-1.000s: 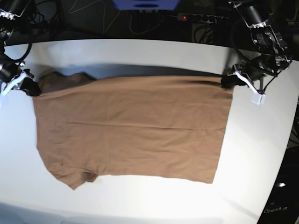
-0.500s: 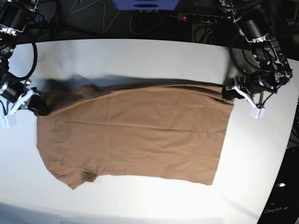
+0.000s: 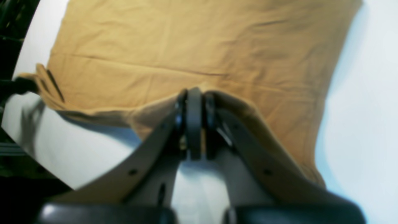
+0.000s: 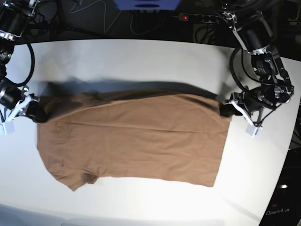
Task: Fold the T-shirt properly
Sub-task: 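Lift both shoulder corners and drag them across the shirt toward the hem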
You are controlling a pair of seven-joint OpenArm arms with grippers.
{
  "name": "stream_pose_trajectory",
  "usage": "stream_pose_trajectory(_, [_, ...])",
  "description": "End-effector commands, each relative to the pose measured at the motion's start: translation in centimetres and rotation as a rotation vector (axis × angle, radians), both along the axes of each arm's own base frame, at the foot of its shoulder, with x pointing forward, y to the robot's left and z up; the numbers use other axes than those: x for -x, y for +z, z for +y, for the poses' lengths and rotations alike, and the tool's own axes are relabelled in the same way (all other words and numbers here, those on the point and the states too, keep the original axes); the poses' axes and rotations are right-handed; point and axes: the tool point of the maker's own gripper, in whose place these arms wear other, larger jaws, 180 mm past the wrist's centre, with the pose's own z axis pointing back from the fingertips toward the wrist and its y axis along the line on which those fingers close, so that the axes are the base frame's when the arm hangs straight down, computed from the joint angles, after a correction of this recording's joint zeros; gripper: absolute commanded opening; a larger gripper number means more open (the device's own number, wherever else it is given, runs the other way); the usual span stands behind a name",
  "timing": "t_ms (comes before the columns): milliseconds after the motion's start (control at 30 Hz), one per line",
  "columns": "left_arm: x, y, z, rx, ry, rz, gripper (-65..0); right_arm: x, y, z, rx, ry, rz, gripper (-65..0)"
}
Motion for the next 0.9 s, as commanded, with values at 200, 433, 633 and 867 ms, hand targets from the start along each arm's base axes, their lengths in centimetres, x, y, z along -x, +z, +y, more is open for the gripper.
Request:
stream_pose_trajectory(200, [-2.7,5.0,-2.3,-0.082,-0.118,-0.167,-61.6,-1.7,1.6,-0.9,0.084,-0.001,-0.051,-64.3])
stream_pose_trajectory(433, [-3.2,5.7,-2.1,-0.111,-0.138,-0.188,-61.6,-2.2,1.4,-1.0,0.139,0.015,-0.054,-64.3])
stream_pose_trajectory(633, [-3.9,6.4,-1.4,-0.117,-0.123,-0.219,-61.6,-3.4,1.5,-1.5,0.217,0.007,-0.05,-64.3])
stream_pose_trajectory(867, [-5.1,7.7,-1.2,-0.114,-0.108,-0.282,-61.6,-4.9,3.0,-1.6,0.237,0.0,-0.096,-64.3])
